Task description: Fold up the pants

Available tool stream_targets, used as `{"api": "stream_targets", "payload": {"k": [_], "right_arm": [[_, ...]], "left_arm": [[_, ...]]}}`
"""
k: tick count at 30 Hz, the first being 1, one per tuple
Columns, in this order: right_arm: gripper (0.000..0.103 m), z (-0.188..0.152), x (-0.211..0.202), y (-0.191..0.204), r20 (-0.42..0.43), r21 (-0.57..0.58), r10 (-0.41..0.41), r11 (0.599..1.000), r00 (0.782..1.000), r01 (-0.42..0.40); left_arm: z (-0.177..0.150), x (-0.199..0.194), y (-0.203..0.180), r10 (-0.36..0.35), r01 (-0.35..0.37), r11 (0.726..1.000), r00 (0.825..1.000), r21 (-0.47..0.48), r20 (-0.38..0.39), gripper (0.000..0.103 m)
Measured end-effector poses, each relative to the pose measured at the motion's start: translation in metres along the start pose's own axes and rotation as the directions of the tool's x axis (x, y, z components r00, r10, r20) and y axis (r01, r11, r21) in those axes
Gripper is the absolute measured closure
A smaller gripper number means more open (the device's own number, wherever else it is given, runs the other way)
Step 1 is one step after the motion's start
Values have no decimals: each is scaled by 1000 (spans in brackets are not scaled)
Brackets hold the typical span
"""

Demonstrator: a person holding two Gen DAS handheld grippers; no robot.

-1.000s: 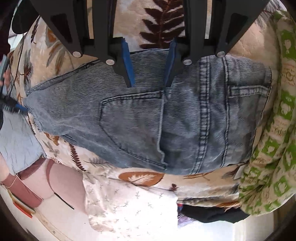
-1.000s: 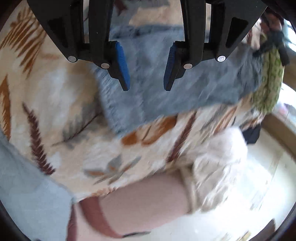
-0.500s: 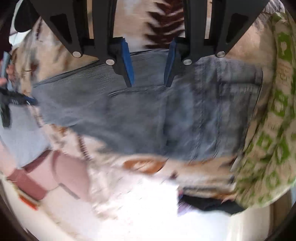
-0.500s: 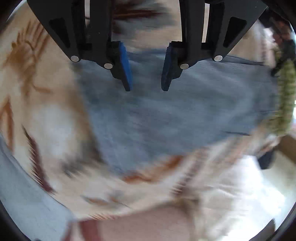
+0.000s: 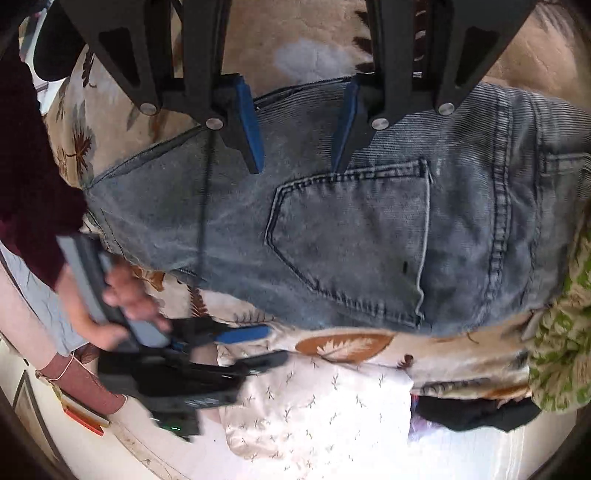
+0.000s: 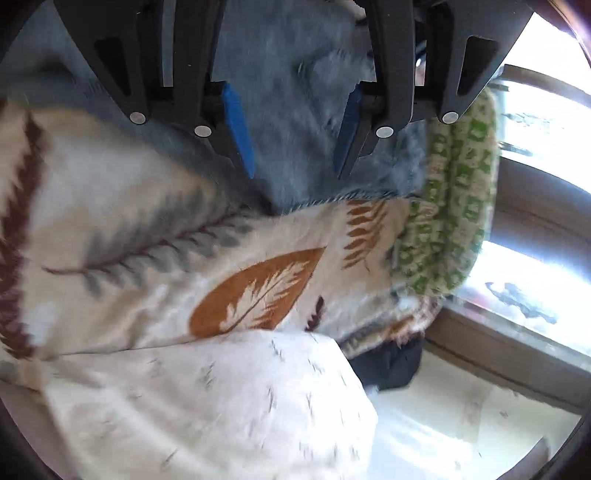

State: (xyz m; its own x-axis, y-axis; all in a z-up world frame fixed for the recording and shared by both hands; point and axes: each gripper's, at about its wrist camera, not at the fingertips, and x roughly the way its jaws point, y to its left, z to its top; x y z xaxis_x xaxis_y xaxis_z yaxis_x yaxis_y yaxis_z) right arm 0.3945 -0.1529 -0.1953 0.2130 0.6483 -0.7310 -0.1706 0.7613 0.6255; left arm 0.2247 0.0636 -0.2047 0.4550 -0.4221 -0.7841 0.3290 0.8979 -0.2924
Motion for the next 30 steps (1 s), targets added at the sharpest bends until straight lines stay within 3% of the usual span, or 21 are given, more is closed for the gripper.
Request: {"api": "stream_targets", "payload": {"k": [3,8,9,11,14,17,22,25,27,29,30], "right_arm": [[58,12,26,-5,-36,19,34,999,999,-33],[59,18,55,0,-119,3,-14,1000,993,14],[61,18,59,1,-136,-9,-24,1000,990,23],[83,17,63,6,-148,-41,-66,997,987,61],[91,16,64,15,-155,-101,-108,991,982,93],[93,21,59,23,-68,-118,-159,982,985,150],[94,21,75,19,-12,-129,-256,959,966,253],[97,22,77,11,12,-97,-228,969,974,228],[92,22,75,7,7,-75,-209,975,978,209],[75,22,61,7,6,-23,-180,983,984,180],[72,21,49,7,24,-2,-162,987,986,162]], "left_arm": [[-2,6,1,1,-1,1000,1000,14,-17,62],[-5,10,0,5,-5,999,1000,51,-17,63],[-4,10,0,5,-4,999,1000,54,-17,63],[-3,13,2,1,0,999,1000,52,-20,63],[-3,13,3,-6,7,999,1000,54,-19,63],[-2,14,2,2,-1,997,1000,74,-18,63],[-9,14,-5,18,-17,994,1000,105,-12,63],[-11,13,-5,15,-14,994,1000,106,-12,63],[-11,12,-5,15,-14,994,1000,106,-14,63],[-10,9,-2,11,-9,995,1000,97,-14,62],[-9,8,-1,9,-8,996,1000,90,-11,62]]}}
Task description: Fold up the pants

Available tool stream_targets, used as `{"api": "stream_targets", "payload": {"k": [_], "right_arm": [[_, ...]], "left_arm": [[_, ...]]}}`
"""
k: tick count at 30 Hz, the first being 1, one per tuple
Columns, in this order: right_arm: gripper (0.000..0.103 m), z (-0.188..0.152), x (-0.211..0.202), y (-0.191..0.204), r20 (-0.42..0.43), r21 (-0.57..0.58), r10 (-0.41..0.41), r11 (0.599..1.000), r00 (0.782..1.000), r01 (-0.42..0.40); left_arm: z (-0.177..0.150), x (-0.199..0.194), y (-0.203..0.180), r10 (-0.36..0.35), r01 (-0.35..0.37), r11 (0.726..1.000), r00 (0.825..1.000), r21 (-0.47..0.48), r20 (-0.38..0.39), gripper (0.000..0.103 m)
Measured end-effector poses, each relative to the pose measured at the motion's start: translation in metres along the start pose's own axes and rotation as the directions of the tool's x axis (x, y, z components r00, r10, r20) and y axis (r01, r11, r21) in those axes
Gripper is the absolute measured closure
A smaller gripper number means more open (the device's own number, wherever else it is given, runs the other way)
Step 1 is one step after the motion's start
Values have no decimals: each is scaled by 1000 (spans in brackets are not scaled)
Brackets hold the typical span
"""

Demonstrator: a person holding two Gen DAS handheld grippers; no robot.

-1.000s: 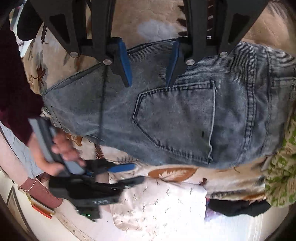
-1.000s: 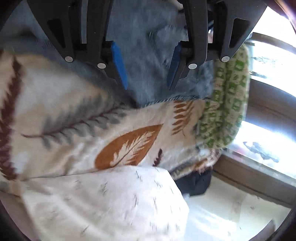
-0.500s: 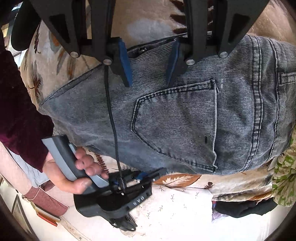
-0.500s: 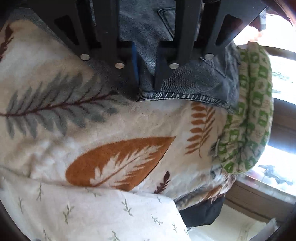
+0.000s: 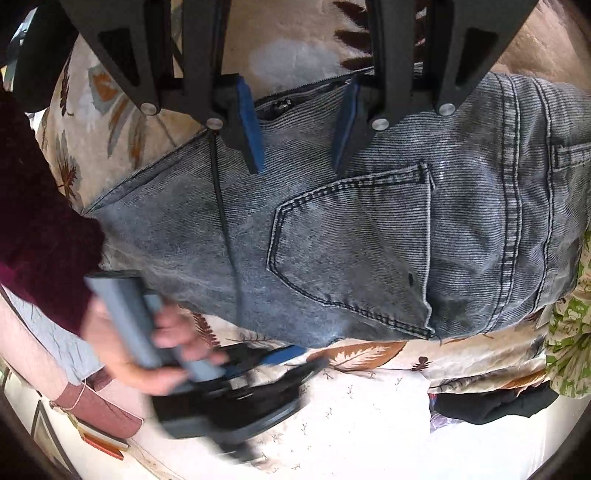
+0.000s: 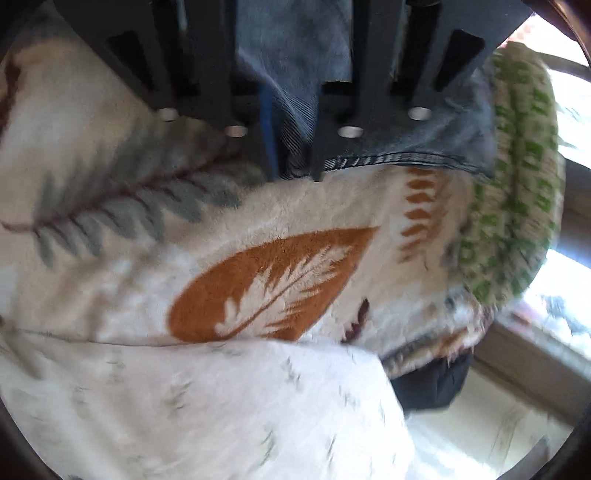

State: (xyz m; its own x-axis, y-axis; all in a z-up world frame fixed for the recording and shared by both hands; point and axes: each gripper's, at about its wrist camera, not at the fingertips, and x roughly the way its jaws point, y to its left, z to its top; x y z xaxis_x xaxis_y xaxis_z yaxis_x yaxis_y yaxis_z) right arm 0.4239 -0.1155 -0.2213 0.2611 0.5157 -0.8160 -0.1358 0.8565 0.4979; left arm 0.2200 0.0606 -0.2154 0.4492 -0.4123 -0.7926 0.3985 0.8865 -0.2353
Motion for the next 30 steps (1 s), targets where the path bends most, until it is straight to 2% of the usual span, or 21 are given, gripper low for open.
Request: {"api": "stream_targets", "payload": {"k": [2,4,6,8,9,11,14,16,18,21,24,26,30], "right_arm": [[71,-10,-39,-2,89,16,41,999,995,-43],[71,-28,-81,-5,135,-1,43,999,990,-44],[68,-54,-126,-13,179,-1,22,1000,984,-22],[58,-92,-173,-27,233,19,-22,1000,972,18],[56,-108,-190,-31,255,31,-40,999,966,33],[53,-142,-222,-47,296,72,-64,996,953,45],[51,-194,-267,-77,338,153,-103,987,936,54],[49,-218,-284,-95,356,208,-129,977,926,56],[45,-242,-302,-119,390,277,-139,961,911,28],[42,-273,-315,-152,467,392,-129,917,875,-74],[42,-297,-311,-181,513,480,-110,859,852,-178],[41,-307,-304,-194,516,521,-124,831,848,-195],[41,-317,-286,-220,507,596,-134,768,851,-235]], "left_arm": [[1,-5,1,3,-2,1000,1000,-18,19,62],[2,-15,0,5,-4,1000,998,-18,57,62],[3,-23,-6,8,-9,1000,996,9,88,62],[2,-32,-16,2,-7,999,994,40,111,62],[0,-37,-23,5,-12,998,993,54,118,61],[0,-46,-33,22,-32,997,991,73,134,53],[4,-64,-31,50,-59,997,984,48,170,43],[8,-76,-28,80,-84,996,981,16,175,42],[15,-82,-31,71,-73,997,983,6,170,42],[34,-80,-52,76,-84,995,987,47,142,40],[66,-62,-84,44,-56,991,994,119,101,34],[89,-43,-106,34,-45,985,997,168,73,33],[131,8,-153,-22,30,954,999,300,-30,33]]}}
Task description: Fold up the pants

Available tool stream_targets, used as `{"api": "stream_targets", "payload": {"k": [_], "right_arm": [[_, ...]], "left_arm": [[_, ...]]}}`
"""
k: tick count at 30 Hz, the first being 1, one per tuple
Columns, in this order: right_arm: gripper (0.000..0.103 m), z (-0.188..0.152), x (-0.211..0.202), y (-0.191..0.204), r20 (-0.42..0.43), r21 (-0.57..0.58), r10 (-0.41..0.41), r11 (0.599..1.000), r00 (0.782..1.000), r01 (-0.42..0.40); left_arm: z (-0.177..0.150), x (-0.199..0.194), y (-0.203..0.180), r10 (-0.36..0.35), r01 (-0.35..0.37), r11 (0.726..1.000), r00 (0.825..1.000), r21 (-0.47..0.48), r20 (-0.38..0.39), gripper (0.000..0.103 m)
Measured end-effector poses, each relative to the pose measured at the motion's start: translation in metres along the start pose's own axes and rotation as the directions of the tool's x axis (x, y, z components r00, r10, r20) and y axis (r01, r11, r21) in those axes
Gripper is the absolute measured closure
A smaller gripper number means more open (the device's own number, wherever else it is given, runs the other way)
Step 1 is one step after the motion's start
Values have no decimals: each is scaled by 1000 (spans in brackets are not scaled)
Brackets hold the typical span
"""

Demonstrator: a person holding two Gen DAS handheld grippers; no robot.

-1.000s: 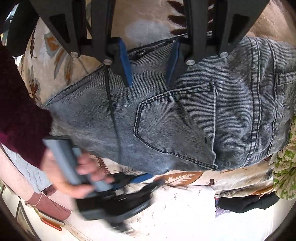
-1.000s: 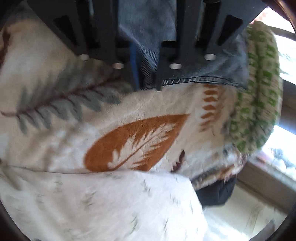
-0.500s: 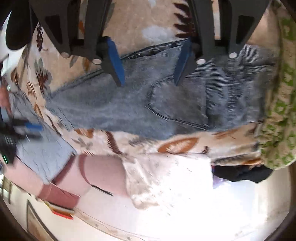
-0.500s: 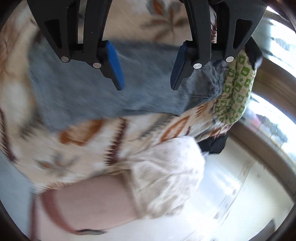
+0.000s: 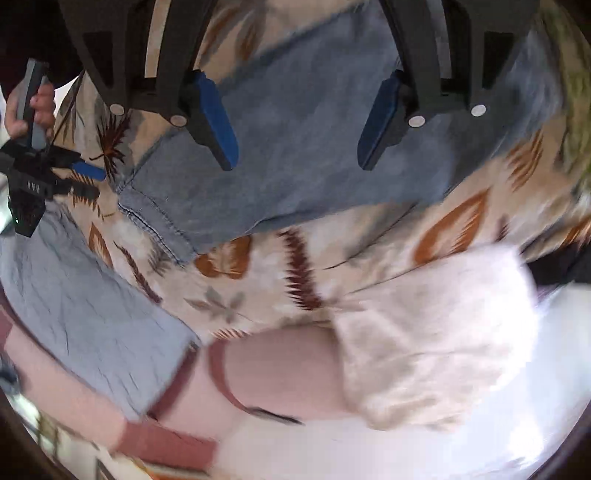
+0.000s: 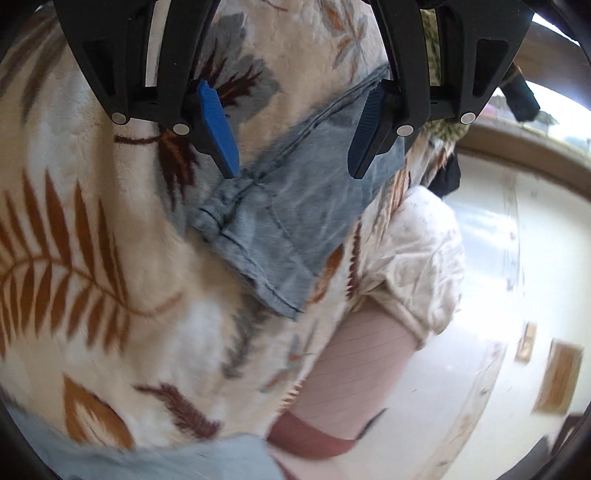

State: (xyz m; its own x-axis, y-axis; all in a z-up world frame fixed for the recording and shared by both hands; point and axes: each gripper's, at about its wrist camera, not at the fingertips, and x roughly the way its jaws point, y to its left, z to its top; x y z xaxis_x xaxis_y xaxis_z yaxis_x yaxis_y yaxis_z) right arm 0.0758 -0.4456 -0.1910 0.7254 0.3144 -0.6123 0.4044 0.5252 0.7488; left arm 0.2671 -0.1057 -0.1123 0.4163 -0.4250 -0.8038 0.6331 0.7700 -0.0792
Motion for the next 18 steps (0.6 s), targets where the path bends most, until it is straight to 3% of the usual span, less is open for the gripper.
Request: {"api": "stream_targets", "payload": {"k": [6,9,13,15,18], "right_arm": [[41,4,27,-16,-27,86,-57,994,998,59],[41,7,36,-25,-21,141,-75,987,997,77],[36,15,43,-33,29,181,4,983,1000,-9],[39,18,45,-41,65,211,61,975,996,-73],[50,20,45,-49,82,243,81,965,993,-99]], "left_arm": [[58,78,-36,-107,118,989,987,89,-121,33],[76,110,-59,-160,185,975,970,124,-184,33],[98,151,-89,-172,217,960,955,177,-241,33],[107,170,-103,-188,244,950,946,197,-264,33],[119,192,-122,-226,303,924,924,232,-308,33]]}}
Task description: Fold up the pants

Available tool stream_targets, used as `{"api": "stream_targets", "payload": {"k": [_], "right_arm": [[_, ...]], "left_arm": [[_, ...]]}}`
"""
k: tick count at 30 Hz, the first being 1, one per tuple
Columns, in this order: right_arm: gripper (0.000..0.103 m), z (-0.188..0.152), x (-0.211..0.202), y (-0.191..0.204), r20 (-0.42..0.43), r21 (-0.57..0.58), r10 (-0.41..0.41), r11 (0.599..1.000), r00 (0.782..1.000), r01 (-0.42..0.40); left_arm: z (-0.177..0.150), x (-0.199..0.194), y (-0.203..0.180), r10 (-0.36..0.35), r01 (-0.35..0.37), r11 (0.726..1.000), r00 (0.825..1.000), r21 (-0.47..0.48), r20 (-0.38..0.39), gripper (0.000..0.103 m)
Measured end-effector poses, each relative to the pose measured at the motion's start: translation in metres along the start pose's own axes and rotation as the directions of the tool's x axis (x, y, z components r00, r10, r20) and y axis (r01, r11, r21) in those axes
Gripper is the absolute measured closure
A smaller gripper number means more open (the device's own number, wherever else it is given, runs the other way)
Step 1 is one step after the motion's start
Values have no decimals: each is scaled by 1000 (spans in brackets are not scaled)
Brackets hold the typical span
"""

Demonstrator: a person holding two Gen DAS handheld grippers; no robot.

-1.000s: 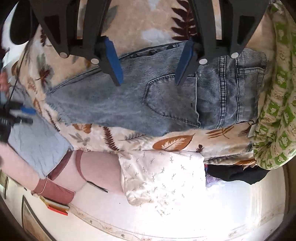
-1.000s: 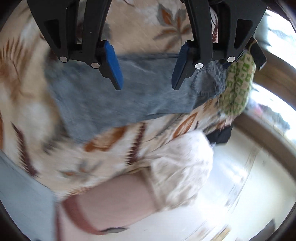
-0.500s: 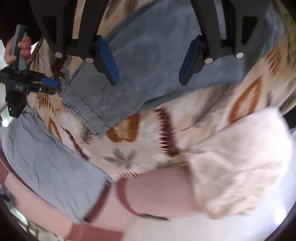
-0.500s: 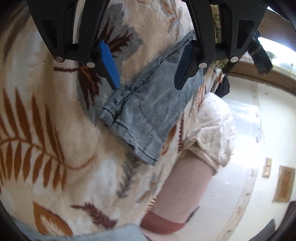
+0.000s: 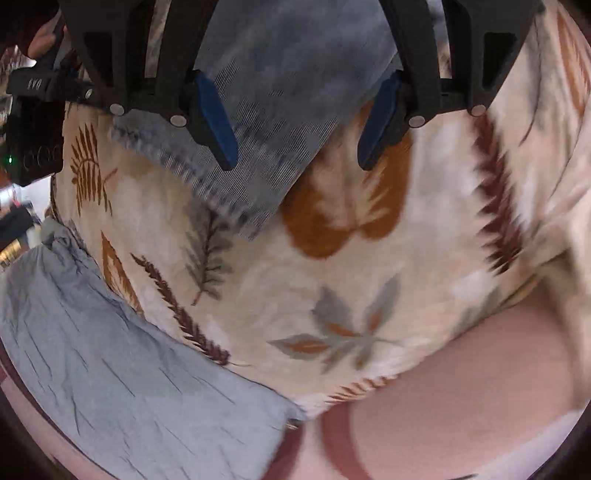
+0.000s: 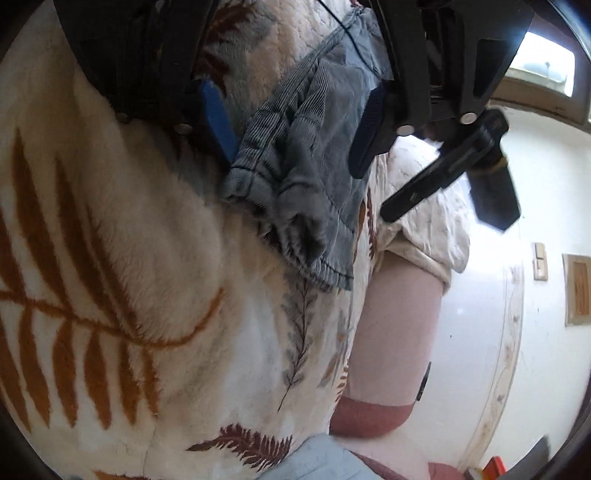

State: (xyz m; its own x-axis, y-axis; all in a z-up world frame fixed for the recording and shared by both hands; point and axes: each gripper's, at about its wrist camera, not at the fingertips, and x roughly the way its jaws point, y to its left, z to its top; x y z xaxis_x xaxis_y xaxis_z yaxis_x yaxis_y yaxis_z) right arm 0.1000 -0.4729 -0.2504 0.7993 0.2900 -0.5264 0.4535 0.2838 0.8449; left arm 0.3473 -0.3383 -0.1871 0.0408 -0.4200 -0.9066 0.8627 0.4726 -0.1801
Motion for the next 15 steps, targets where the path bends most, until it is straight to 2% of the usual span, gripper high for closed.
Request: {"api": "stream_targets", "payload": {"k": [2,4,7,9,12,15], "right_arm": [[69,2,0,-5,12,5,10,1000,1000,-11],[75,4,2,-11,3,34,24,999,1000,-24],[75,3,-1,-11,-2,26,32,999,999,-32],[75,0,-2,-10,-2,18,25,1000,1000,-25],[75,2,-1,-10,-6,30,35,999,999,-35],[73,2,-2,-9,-7,24,35,999,999,-35]], "left_arm": [[12,14,-6,-9,10,999,999,44,-35,33],[21,25,-10,-53,57,996,997,66,-63,33],[28,36,-16,-70,81,991,993,111,-95,33],[27,41,-18,-108,124,984,986,131,-127,34],[25,47,-27,-117,143,971,983,189,-143,35],[25,52,-32,-118,148,968,981,204,-152,35]]}}
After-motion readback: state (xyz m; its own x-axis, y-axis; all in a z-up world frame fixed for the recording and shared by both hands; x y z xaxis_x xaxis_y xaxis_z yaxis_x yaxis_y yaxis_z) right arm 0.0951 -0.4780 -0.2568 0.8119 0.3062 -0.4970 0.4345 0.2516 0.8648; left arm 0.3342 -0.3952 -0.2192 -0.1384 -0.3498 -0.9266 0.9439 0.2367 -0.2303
